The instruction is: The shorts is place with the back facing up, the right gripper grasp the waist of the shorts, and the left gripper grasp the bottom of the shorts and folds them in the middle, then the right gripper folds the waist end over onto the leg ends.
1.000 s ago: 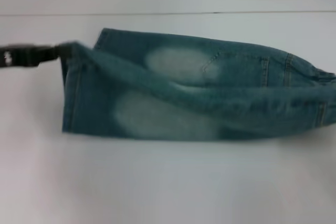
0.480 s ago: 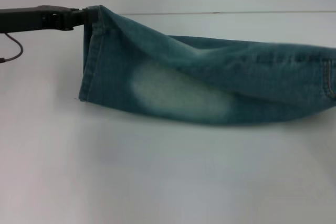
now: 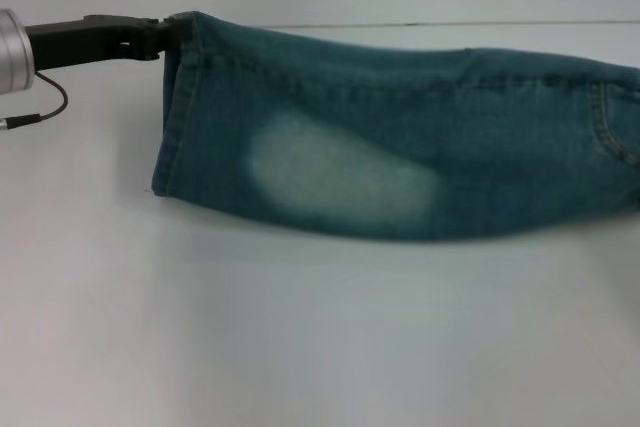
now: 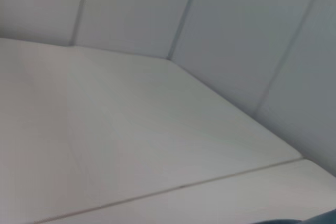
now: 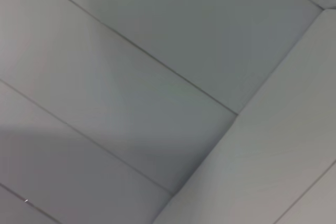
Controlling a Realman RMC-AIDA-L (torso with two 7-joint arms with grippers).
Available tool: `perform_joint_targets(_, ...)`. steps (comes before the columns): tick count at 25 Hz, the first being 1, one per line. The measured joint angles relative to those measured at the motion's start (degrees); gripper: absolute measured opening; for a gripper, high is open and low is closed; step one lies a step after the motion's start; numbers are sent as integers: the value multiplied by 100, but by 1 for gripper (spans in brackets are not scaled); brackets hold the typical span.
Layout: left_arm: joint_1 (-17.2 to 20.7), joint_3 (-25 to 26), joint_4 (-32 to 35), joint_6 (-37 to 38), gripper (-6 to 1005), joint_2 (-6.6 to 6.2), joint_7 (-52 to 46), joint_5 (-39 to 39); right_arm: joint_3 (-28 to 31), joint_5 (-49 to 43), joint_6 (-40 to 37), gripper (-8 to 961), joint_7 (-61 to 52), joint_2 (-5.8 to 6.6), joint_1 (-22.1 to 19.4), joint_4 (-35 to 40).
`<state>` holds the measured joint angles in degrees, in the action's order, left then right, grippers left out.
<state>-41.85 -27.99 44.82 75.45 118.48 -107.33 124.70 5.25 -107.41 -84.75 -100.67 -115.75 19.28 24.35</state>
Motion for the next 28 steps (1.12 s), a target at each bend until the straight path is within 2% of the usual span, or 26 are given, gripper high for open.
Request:
perform_joint_targets(5,8,-235,-48,-842,12,192,29,-9,-14,180,423,31,191,-135,200,-42)
perform_joint_targets(12,-126,-797,-290,-1786,11,316,96,-10,-12,324,922,31,405,-145,458,-311)
perform_joint_targets(17,-187,-1144,-466,-2402,9,375,178,-10,-18,407,1288,30,590,-172,619,-408)
perform_joint_targets(28,-296,-1186,-799,-2914,7,392,301,-16,-33,474,2007,79,1019,-216,916,-528)
